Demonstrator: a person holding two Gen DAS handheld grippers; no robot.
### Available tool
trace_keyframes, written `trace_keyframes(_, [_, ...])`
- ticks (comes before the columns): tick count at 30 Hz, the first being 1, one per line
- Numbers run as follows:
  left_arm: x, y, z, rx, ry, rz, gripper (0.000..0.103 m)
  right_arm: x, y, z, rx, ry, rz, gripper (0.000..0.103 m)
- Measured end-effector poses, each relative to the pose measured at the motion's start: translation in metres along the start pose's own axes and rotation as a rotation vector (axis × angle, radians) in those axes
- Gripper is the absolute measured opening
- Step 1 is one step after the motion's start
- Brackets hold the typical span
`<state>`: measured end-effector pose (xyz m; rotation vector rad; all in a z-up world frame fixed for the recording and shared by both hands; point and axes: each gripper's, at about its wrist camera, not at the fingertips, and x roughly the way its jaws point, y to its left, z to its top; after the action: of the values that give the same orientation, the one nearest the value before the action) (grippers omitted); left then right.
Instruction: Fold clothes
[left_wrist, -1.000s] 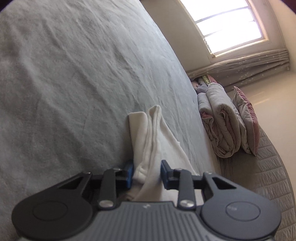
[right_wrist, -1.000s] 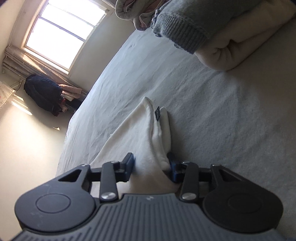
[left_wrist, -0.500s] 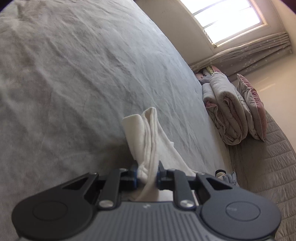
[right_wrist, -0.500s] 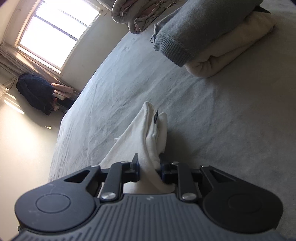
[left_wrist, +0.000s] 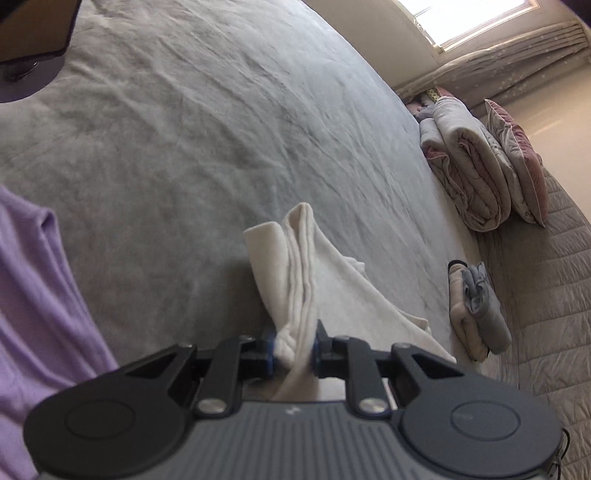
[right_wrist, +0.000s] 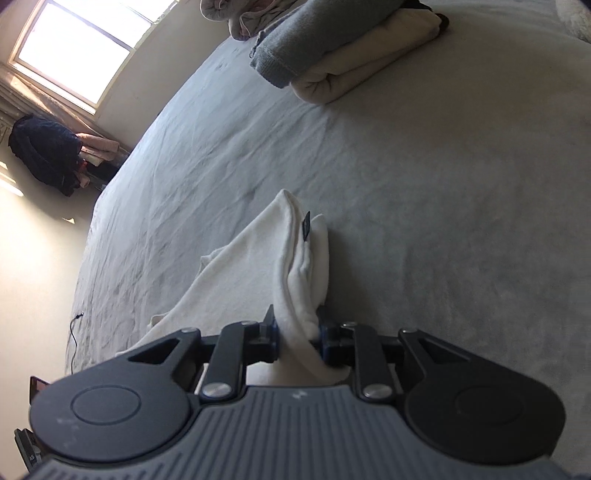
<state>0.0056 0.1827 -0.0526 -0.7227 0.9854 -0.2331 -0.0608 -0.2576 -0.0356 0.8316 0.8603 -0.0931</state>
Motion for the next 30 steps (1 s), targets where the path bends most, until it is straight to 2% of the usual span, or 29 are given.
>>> trace_keyframes(3, [-0.010,0.006,-0.016,0.014,0.004,0.004,0.018,-0.007,-0.003,-0.011,-0.029,0.007,-0.016,0.022])
trace_keyframes(6, [-0.016,0.014,-0.028,0.037,-0.011,-0.010,0.019,-0.009,-0.007,-0.020,-0.077,-0.023,-0.017,0.022])
trace_keyframes(9, [-0.018,0.021,-0.034,0.076,-0.072,-0.013,0.027,-0.011,-0.010,-0.029,-0.126,-0.057,-0.018,0.030])
trace_keyframes(10, [-0.020,0.023,-0.036,0.085,-0.094,-0.013,0.029,-0.010,-0.010,-0.032,-0.144,-0.081,-0.018,0.037])
trace_keyframes(11, [-0.022,0.024,-0.036,0.091,-0.117,-0.011,0.030,-0.010,-0.010,-0.035,-0.162,-0.105,-0.018,0.039])
trace_keyframes(13, [-0.031,0.017,-0.037,0.141,-0.193,0.023,0.036,-0.011,-0.005,-0.039,-0.220,-0.157,-0.038,0.041])
trace_keyframes(14, [-0.038,0.010,-0.038,0.189,-0.247,0.051,0.044,-0.012,0.000,-0.041,-0.280,-0.198,-0.067,0.041])
trace_keyframes(16, [-0.048,-0.004,-0.045,0.296,-0.339,0.085,0.050,-0.017,0.015,-0.051,-0.439,-0.316,-0.147,0.042])
trace_keyframes(18, [-0.053,-0.017,-0.054,0.397,-0.374,0.053,0.050,-0.019,0.029,-0.065,-0.598,-0.430,-0.196,0.042])
trace_keyframes(21, [-0.046,-0.038,-0.073,0.537,-0.364,-0.002,0.051,-0.012,0.046,-0.088,-0.771,-0.485,-0.147,0.042])
trace_keyframes(25, [-0.025,-0.063,-0.099,0.707,-0.314,-0.038,0.051,0.007,0.060,-0.113,-0.897,-0.434,-0.071,0.042])
trace_keyframes(30, [0.000,-0.070,-0.116,0.777,-0.241,-0.026,0.051,0.026,0.070,-0.126,-0.946,-0.373,-0.037,0.042])
